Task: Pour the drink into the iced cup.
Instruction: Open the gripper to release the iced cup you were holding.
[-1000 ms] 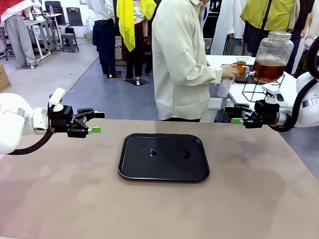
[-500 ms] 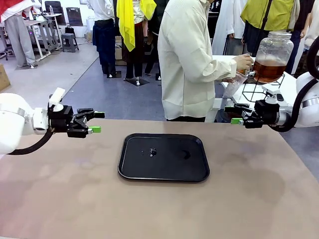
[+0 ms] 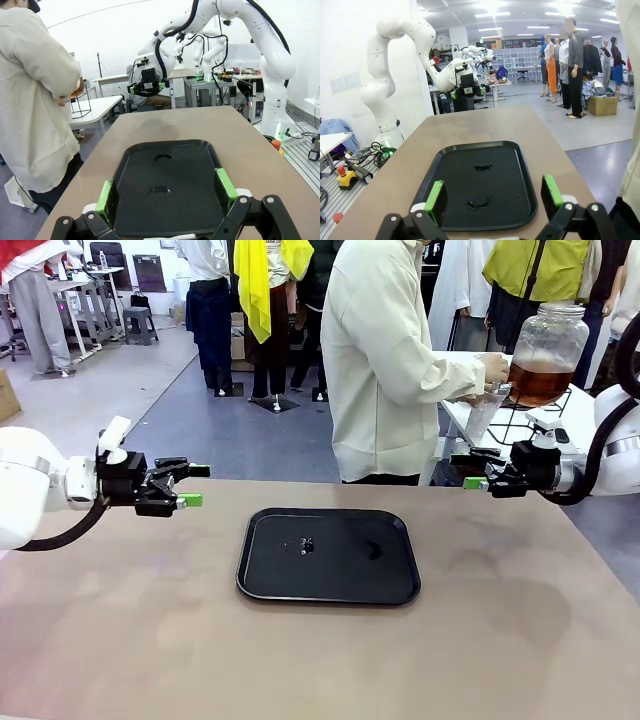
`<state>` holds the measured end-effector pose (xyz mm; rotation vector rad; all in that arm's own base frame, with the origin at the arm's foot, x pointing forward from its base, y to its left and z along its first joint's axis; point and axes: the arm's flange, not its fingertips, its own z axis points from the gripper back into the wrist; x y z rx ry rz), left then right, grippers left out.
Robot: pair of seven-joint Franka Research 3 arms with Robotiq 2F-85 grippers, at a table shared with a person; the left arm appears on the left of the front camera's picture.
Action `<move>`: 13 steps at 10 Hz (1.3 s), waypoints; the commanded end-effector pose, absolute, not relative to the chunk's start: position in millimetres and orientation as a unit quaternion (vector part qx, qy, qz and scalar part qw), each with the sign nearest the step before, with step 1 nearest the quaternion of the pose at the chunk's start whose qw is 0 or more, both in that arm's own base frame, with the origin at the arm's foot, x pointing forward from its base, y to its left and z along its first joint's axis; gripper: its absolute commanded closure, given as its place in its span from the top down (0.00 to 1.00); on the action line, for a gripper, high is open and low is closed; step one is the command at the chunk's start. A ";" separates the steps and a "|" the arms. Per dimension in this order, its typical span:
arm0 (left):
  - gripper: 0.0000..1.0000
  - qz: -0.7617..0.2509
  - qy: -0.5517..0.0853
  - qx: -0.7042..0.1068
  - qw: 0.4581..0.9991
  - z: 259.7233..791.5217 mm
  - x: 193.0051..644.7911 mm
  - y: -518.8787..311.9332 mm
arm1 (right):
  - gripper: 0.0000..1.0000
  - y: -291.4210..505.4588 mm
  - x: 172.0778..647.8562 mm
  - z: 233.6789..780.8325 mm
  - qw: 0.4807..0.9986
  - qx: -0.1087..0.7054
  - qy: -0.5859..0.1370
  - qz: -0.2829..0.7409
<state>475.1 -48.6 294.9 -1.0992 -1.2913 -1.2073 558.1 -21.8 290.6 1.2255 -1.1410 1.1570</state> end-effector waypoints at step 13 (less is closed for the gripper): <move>1.00 -0.502 -0.535 -0.453 0.507 297.1 476.7 -49.2 | 1.00 -21.0 558.2 292.9 0.526 0.513 -0.476 0.484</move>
